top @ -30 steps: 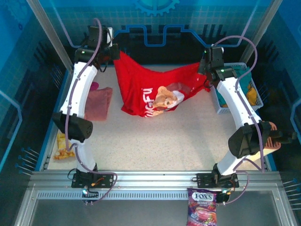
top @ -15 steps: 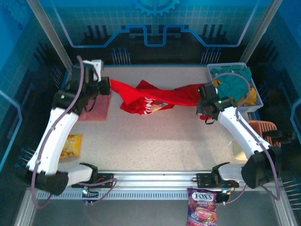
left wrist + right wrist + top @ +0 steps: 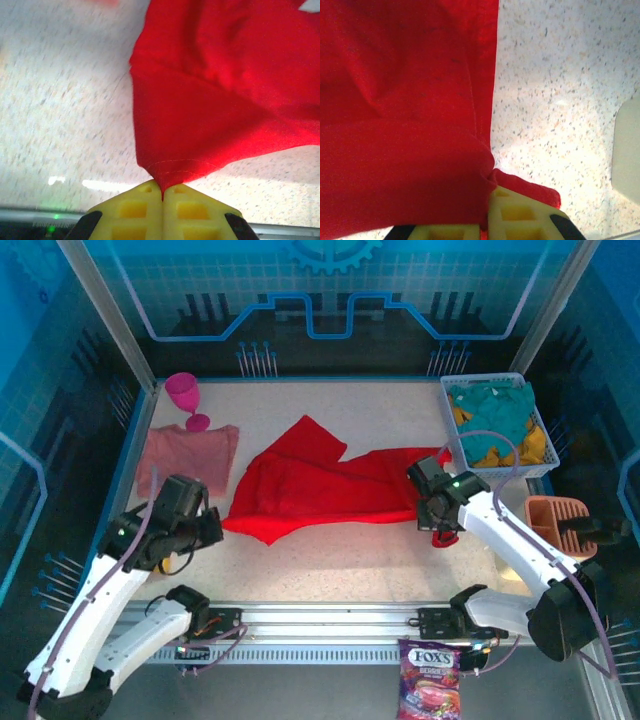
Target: Fold and stack the t-shirts
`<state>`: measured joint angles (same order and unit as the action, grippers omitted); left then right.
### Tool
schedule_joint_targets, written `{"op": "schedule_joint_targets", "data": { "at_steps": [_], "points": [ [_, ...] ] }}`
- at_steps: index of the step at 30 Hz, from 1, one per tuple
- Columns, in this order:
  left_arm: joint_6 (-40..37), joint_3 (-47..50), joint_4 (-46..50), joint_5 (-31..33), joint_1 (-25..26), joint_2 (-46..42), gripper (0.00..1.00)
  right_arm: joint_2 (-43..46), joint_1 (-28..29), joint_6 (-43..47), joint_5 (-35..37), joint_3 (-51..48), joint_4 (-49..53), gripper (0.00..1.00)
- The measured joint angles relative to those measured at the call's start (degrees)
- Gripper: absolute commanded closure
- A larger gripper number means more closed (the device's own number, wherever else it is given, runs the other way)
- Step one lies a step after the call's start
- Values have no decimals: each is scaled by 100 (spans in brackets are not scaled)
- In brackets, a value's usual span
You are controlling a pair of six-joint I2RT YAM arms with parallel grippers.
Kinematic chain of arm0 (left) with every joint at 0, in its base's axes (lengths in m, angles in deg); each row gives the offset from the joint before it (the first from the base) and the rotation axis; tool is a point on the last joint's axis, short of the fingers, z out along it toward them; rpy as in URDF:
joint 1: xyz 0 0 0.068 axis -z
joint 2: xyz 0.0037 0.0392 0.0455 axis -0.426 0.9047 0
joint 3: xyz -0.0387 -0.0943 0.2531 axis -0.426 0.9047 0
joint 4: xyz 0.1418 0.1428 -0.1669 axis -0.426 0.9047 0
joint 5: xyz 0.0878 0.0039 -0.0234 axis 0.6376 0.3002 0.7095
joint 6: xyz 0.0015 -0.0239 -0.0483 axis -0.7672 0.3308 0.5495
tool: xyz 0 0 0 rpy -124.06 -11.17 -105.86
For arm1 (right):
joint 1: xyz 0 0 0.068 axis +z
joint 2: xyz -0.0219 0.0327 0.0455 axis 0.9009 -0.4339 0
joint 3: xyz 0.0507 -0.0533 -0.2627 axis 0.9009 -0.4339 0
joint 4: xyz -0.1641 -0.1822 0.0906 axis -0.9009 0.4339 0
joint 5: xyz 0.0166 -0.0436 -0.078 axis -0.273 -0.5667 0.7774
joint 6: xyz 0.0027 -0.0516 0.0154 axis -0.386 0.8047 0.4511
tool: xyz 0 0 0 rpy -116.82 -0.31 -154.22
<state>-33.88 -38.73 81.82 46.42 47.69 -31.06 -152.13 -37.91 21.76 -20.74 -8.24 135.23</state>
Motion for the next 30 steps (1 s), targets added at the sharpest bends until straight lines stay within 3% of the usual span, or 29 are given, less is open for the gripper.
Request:
{"op": "schedule_joint_targets", "data": {
  "at_steps": [1, 2, 3, 5, 7, 8, 12, 16, 23, 30],
  "points": [
    [122, 68, 107, -4, 13, -85, 88, 2, 24, -39, -4, 0, 50, 69],
    [234, 144, 210, -26, 33, -162, 71, 2, 33, -87, -11, 0, 83, 49],
    [326, 236, 293, -52, 57, -203, 65, 2, 35, -116, -9, 0, 118, 40],
    [481, 404, 442, -122, 76, -201, 54, 2, 35, -118, -7, 4, 166, 35],
    [595, 492, 599, -190, 103, -177, 37, 31, 35, -98, -7, 9, 201, 13],
    [619, 492, 678, -216, 114, -157, 33, 94, 31, -98, -7, 9, 195, 9],
    [481, -4, 894, -240, 133, 4, 27, 372, -122, 61, -116, 155, 22, 6],
    [44, -804, 249, -415, 133, 798, 28, -20, -518, 258, -494, 608, -527, 7],
    [-831, -1860, -2240, -946, 122, 3558, 33, -1237, -802, 551, -1220, 1110, -1499, 9],
    [-1311, -3495, -3392, -1589, -210, 5976, 41, -1217, -472, 542, -1617, 509, -1720, 24]
  ]
}}
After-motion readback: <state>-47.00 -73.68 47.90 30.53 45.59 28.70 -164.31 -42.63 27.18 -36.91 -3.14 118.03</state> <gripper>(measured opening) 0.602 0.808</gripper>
